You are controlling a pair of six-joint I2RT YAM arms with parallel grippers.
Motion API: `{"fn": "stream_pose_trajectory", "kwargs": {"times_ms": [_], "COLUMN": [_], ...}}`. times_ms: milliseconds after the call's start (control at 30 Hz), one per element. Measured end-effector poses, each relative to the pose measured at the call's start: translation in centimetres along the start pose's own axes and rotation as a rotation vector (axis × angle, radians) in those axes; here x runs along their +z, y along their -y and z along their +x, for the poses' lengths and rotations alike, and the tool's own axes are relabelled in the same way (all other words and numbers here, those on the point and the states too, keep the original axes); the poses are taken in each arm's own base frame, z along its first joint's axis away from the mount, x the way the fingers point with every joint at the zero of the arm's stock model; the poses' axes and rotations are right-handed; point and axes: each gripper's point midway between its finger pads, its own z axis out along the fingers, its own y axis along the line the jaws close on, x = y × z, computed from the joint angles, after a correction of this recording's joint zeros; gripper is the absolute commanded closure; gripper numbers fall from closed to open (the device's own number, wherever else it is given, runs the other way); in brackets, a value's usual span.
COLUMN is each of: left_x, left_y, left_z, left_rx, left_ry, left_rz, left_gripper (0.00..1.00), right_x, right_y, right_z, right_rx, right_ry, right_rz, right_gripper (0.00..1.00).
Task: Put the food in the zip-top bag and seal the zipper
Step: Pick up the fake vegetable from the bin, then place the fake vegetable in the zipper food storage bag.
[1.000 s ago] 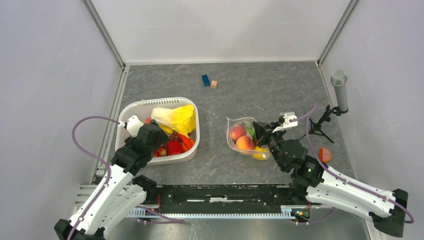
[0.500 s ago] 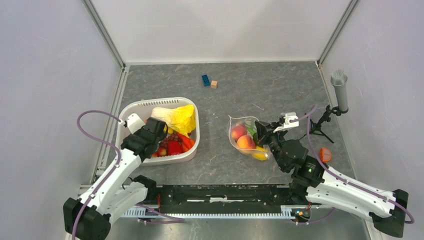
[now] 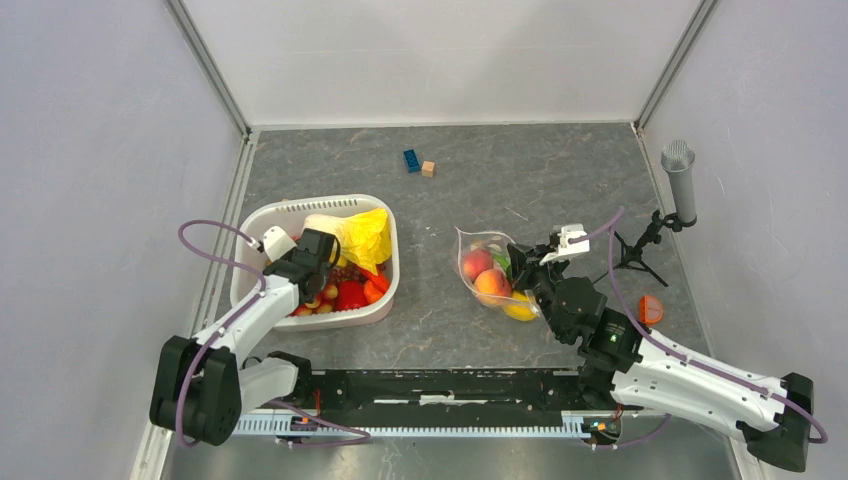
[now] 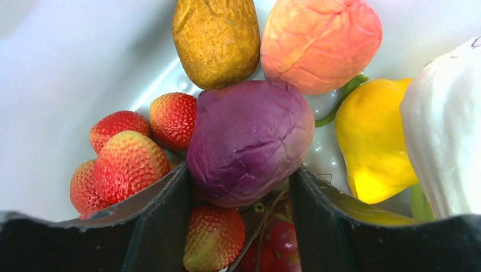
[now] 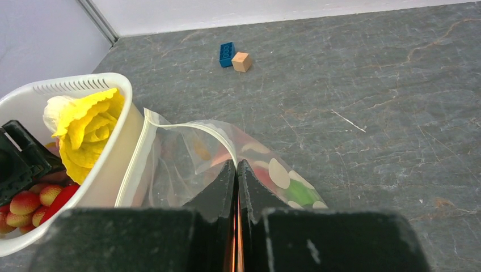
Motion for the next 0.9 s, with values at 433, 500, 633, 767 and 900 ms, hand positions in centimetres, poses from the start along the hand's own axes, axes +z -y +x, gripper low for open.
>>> {"fn": "stream_pose_trajectory", "kwargs": {"times_ms": [433,500,633,767,900], "left_x": [-5.7,-5.9,-6.2,-7.5,-11.1], "left_y": [-0.3,-0.4,-0.3,0.8,2.9], "left_z": [-5.6,-5.7,-5.4,-5.5,-6.6], "left_rx": [-0.217,-0.217,-0.191,-0.137,-0.091], "left_ry": [0.171,0.170,0.144,0.120,0.144], "left_rz": [0.240,0.242,0.251,0.339,0.570], "left_gripper": [0.62,0.62,0.63,0.64,0.68], "right_x": [0.1,0.1,0.1,0.0,-0.1], "right_y": [-0.1,-0.3,-0.4,-0.5,-0.7], "right_z": [0.3,0.5,0.6,0.3,0.3], "right_rx": [-0.003,-0.006,-0.001,0.007,0.011], "right_ry": [-0.009,-0.017,-0.020,-0.014,-0.016], "right_rz": [-0.001,-0.009,-0.016,-0.024,-0.040], "right_gripper": [0.93,0.93,0.93,0.93,0.93]}}
